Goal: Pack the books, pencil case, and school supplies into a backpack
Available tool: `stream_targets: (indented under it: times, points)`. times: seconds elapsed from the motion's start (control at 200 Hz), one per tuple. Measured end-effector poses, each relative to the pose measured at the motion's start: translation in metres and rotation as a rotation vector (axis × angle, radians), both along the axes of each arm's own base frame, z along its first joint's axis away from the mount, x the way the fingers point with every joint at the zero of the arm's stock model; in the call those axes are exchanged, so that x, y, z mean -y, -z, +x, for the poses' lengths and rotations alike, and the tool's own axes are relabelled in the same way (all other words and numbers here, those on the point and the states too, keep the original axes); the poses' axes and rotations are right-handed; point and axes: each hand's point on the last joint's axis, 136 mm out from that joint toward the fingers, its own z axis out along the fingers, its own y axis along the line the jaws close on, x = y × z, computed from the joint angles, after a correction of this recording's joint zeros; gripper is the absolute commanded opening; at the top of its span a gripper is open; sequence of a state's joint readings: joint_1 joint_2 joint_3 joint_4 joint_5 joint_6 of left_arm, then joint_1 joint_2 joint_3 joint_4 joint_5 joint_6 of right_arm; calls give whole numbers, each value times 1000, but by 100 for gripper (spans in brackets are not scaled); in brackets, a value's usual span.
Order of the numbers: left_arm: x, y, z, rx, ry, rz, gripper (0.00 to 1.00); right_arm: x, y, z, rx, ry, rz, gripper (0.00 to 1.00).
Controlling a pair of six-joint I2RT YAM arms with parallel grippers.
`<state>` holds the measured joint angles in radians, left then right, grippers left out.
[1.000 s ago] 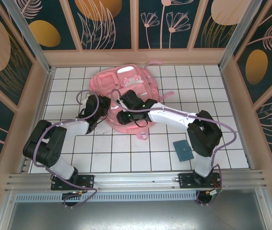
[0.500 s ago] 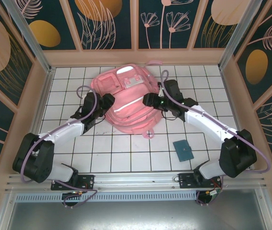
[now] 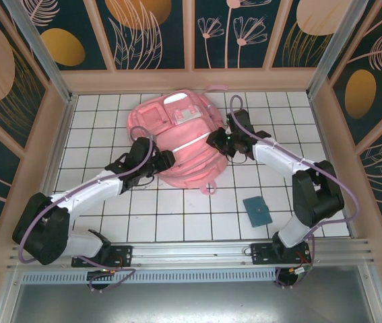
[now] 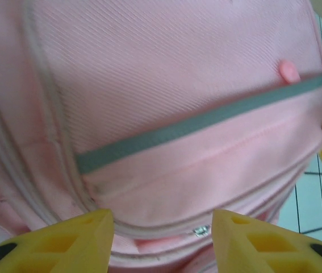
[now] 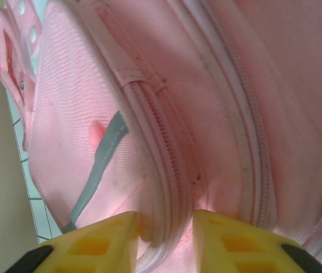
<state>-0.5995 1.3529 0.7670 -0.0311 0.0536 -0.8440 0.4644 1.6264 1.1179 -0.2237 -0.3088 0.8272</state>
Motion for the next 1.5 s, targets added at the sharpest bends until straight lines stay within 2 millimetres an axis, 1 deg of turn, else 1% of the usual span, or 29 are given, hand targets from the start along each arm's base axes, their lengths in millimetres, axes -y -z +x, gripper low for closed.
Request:
stream_targets:
  times: [0.13, 0.2, 0.25, 0.425, 0.52, 0.631, 0.746, 0.846, 1.116, 1.226, 1.301, 1.361, 1.501]
  points:
    - [12, 6, -9, -4, 77, 17, 41, -2, -4, 1, 6, -7, 8, 12]
    - [17, 12, -13, -16, 108, 30, 40, -2, -4, 1, 7, -10, 5, 4]
    - [19, 17, -15, -24, 126, 39, 40, -2, -3, 0, 3, -7, 5, 0]
    - [24, 25, -19, -27, 181, 64, 40, -3, -8, 1, 10, -17, 11, 0]
    - [24, 26, -21, -22, 202, 83, 45, -6, -14, 3, 16, -23, 20, 0]
    - [22, 30, -22, -20, 214, 108, 46, -8, -21, 5, 26, -29, 32, 0]
    - [23, 40, -21, -34, 232, 136, 49, -9, -23, 5, 28, -33, 37, 0]
    - [25, 45, -19, -38, 243, 147, 49, -10, -24, 5, 26, -36, 40, 0]
    - [27, 44, -16, -20, 262, 158, 16, -10, -25, 5, 27, -38, 42, 0]
    - [31, 38, -19, 2, 286, 155, 0, -10, -25, 5, 29, -35, 40, 0]
    - [32, 32, -21, 12, 280, 149, 0, -9, -25, 6, 32, -31, 35, 0]
    - [29, 29, -21, 11, 259, 152, 0, -9, -24, 7, 34, -26, 30, 0]
    - [21, 34, -22, -30, 202, 162, 0, -10, -24, 6, 41, -22, 19, 0]
